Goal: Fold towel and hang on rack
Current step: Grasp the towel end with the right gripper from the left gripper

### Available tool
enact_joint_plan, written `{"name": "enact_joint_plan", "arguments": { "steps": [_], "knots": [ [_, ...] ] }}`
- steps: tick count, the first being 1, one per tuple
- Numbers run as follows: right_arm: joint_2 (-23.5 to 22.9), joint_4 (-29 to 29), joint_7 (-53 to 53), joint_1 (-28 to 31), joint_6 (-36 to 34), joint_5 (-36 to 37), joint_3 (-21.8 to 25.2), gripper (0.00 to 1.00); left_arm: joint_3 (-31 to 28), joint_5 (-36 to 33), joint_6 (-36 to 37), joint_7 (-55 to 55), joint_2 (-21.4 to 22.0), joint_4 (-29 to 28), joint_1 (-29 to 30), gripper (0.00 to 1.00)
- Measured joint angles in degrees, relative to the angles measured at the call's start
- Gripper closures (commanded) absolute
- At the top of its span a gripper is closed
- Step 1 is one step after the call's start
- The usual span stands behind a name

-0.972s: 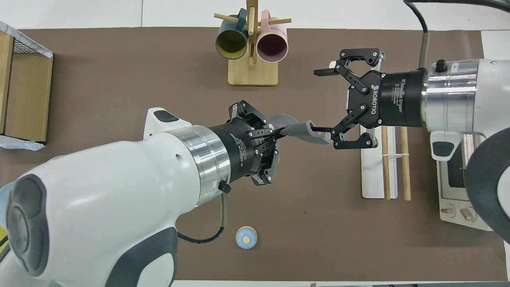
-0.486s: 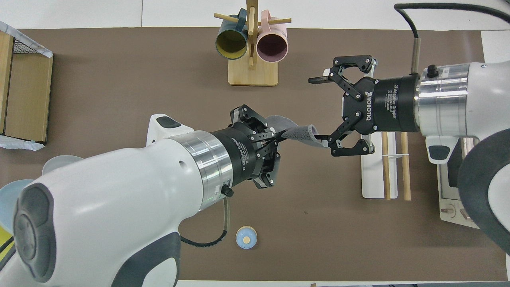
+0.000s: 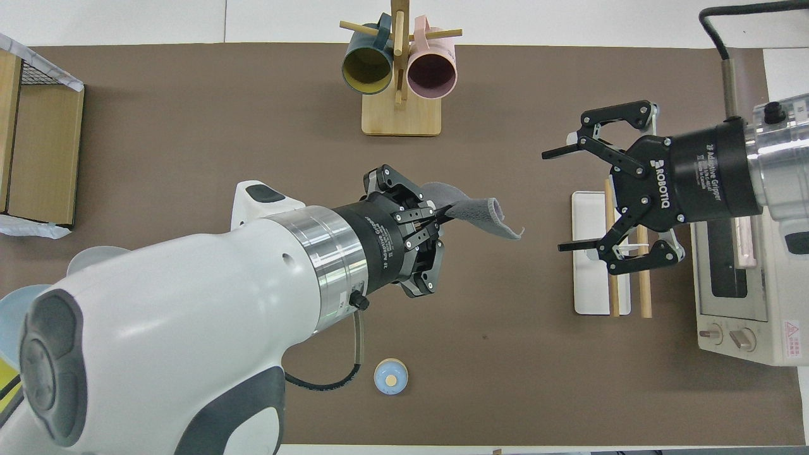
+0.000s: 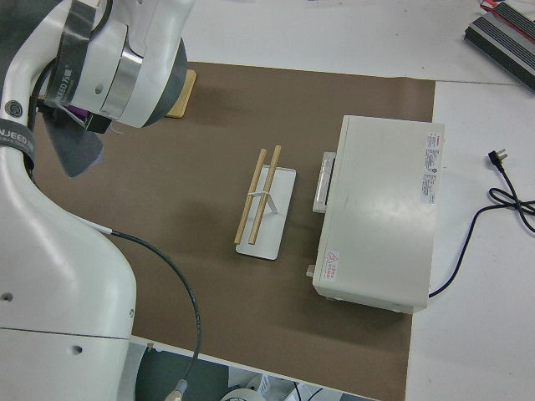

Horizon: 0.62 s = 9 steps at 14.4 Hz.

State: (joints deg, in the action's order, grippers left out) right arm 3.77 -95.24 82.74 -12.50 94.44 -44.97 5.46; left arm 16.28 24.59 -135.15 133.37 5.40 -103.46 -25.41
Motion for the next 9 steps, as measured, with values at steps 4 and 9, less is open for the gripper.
{"name": "enact_joint_plan", "arguments": {
  "steps": [4, 9],
  "knots": [
    [-0.08, -2.34, 2.92, -5.89, 6.13, 0.0, -0.98, 0.0, 0.0, 0.0, -0.11, 0.44, 0.0, 0.0, 0.0, 1.0],
    [-0.11, -4.11, 1.78, -8.09, 11.31, 0.12, -1.07, 0.0, 0.0, 0.0, -0.14, 0.83, 0.0, 0.0, 0.0, 1.0]
  ]
}}
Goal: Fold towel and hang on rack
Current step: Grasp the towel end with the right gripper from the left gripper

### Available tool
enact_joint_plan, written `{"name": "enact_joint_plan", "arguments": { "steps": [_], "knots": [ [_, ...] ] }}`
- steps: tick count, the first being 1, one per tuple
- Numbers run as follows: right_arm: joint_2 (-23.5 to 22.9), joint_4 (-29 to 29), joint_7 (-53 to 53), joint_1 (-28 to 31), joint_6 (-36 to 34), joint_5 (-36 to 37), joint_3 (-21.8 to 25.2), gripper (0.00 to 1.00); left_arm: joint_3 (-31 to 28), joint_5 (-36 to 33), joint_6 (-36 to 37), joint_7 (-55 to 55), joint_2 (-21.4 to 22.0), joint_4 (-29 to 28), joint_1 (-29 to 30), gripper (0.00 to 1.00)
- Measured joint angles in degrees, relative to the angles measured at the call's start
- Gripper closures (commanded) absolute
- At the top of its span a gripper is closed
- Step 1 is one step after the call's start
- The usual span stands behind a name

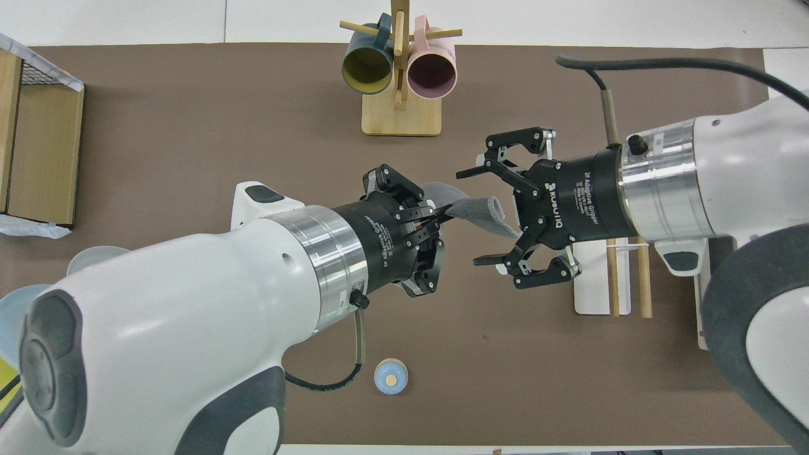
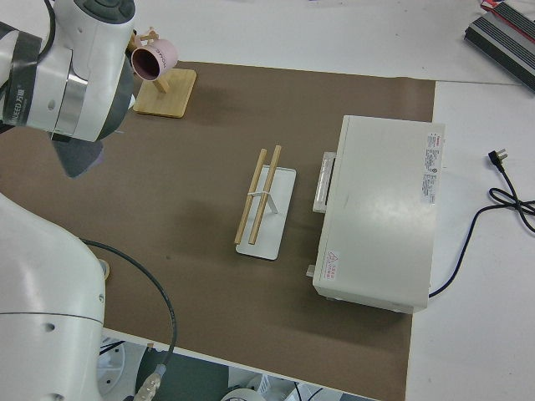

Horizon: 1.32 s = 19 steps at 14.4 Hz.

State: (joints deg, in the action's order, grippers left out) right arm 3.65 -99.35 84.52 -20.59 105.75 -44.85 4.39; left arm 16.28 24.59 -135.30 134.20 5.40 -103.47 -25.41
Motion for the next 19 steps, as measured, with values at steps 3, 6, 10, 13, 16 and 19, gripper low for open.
{"name": "enact_joint_plan", "arguments": {
  "steps": [3, 6, 10, 13, 16, 19],
  "knots": [
    [-0.34, -0.48, -0.38, -0.22, 2.99, 0.0, 0.04, 0.01, 0.0, 0.0, -0.01, 0.24, 0.0, 0.0, 0.0, 1.0],
    [-1.1, -1.13, -0.67, -0.31, 3.62, 0.0, -0.09, 0.73, 0.0, 0.0, -0.01, 0.37, 0.0, 0.0, 0.0, 1.0],
    [-1.2, -1.54, -0.73, -0.31, 3.62, 0.0, -0.09, 1.0, 0.0, 0.0, -0.01, 0.42, 0.0, 0.0, 0.0, 1.0],
    [-1.2, -1.55, -3.13, -0.3, 3.63, 0.0, -0.08, 1.0, 0.0, 0.0, -0.01, 0.79, 0.0, 0.0, 0.0, 1.0],
    [-1.2, -1.65, -6.91, -0.19, 3.57, 0.04, -0.03, 1.0, 0.01, 0.0, -0.01, 0.85, 0.0, -0.04, 0.0, 1.0],
    [-1.18, -1.71, -11.67, -0.12, 2.49, 1.16, -0.02, 1.0, 0.04, 0.0, -0.01, 0.85, 0.0, -0.1, 0.0, 0.01]
  ]
}}
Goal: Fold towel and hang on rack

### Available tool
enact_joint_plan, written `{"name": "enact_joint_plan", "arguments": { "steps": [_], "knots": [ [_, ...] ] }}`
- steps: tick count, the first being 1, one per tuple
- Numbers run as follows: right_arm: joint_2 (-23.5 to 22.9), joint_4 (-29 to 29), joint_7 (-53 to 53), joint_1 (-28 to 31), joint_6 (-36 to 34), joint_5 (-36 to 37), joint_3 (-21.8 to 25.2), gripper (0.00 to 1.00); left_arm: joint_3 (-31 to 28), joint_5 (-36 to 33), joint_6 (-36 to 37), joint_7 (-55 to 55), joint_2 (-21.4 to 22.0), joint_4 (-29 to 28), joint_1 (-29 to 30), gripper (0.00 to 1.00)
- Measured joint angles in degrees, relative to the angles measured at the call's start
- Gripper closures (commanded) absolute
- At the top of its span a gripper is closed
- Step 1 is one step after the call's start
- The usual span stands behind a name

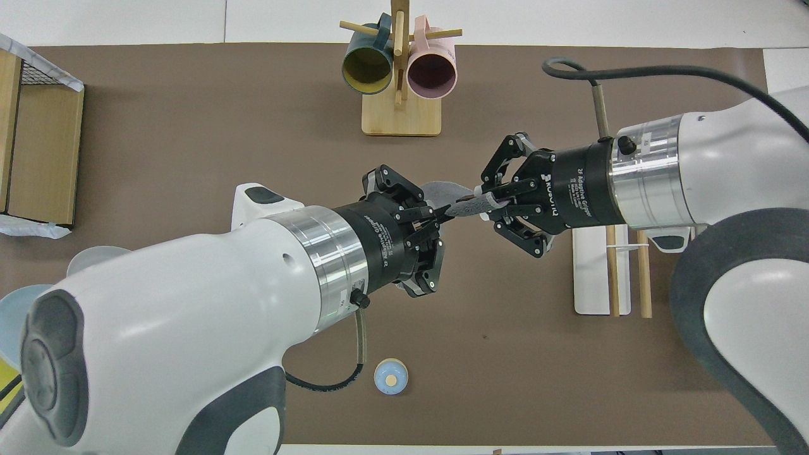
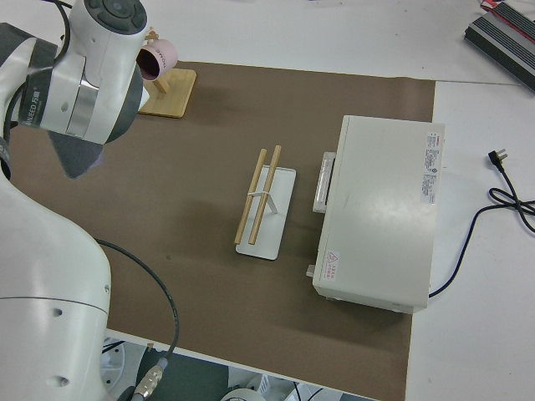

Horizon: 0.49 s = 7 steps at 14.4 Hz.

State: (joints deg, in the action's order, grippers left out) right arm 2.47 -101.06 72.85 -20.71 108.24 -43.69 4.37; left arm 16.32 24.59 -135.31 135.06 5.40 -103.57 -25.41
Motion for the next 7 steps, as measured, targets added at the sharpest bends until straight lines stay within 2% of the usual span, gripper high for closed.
{"name": "enact_joint_plan", "arguments": {
  "steps": [4, 7],
  "knots": [
    [0.05, -0.08, -7.45, 0.87, -4.08, 5.14, 0.28, 1.0, 0.13, 0.0, 0.02, -2.13, 0.04, -0.14, -0.01, 0.0],
    [0.39, -1.14, -17.41, 1.77, -5.83, 12.34, 0.4, 1.0, -0.01, -0.01, 0.28, -4.09, 0.1, -0.4, 0.03, 0.0]
  ]
}}
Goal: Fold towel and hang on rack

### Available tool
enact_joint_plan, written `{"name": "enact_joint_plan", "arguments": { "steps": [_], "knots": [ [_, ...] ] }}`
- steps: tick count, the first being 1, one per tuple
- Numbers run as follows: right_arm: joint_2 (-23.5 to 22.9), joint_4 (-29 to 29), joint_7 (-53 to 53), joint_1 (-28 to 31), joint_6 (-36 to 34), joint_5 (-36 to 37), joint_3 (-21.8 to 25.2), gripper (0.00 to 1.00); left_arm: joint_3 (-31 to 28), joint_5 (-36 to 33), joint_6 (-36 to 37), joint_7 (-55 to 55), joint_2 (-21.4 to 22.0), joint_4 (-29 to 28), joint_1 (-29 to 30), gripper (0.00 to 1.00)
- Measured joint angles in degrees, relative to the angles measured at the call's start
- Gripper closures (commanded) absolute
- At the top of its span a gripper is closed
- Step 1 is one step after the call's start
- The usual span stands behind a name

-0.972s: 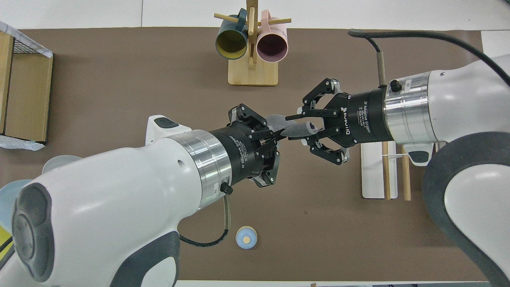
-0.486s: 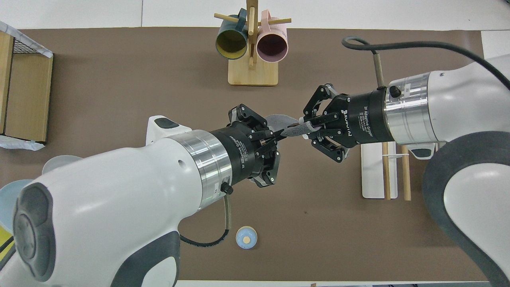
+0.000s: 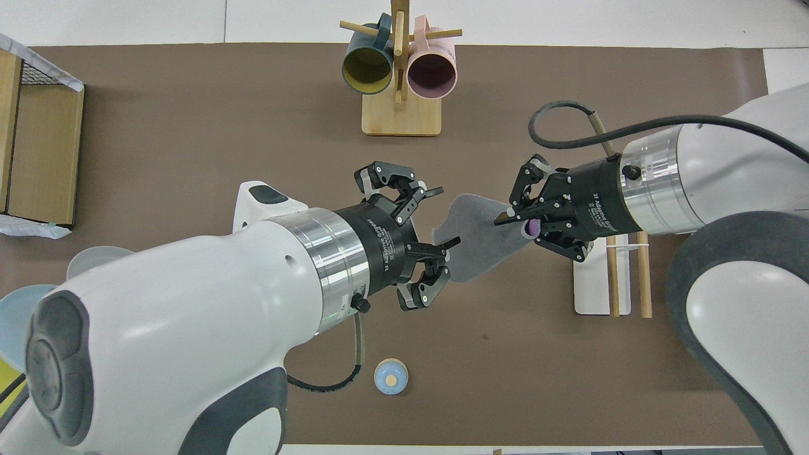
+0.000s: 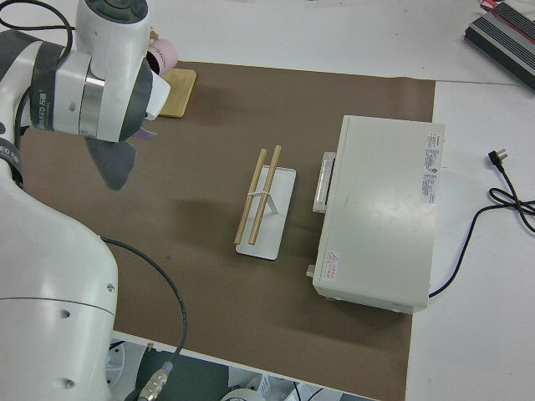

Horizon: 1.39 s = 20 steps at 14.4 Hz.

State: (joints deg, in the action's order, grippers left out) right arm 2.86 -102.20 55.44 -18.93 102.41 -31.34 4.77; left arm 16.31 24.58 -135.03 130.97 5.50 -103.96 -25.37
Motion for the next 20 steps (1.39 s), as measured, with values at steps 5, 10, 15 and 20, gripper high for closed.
{"name": "enact_joint_plan", "arguments": {
  "steps": [5, 10, 15, 20],
  "knots": [
    [3.17, -8.26, -23.88, 6.67, -0.03, 8.44, 0.18, 1.0, -0.91, -0.03, 5.99, -20.02, 1.58, -3.39, 5.71, 0.0],
    [6.64, -14.7, -32.66, 10.85, -0.03, 13.13, 0.29, 1.0, -1.63, -0.02, 16.76, -54.31, 2.52, -3.73, 20.52, 0.0],
    [7.57, -17.6, -40.45, 15.35, -0.02, 15.33, 0.27, 1.0, -1.85, -3.85, 23.02, -88.06, 2.72, -3.43, 32.34, 0.0],
    [7.61, -18.09, -46.67, 18.73, -0.01, 17.52, 0.29, 1.0, -1.51, -18.13, 34.38, -109.78, 2.04, 3.14, 33.43, 0.0]
  ]
}}
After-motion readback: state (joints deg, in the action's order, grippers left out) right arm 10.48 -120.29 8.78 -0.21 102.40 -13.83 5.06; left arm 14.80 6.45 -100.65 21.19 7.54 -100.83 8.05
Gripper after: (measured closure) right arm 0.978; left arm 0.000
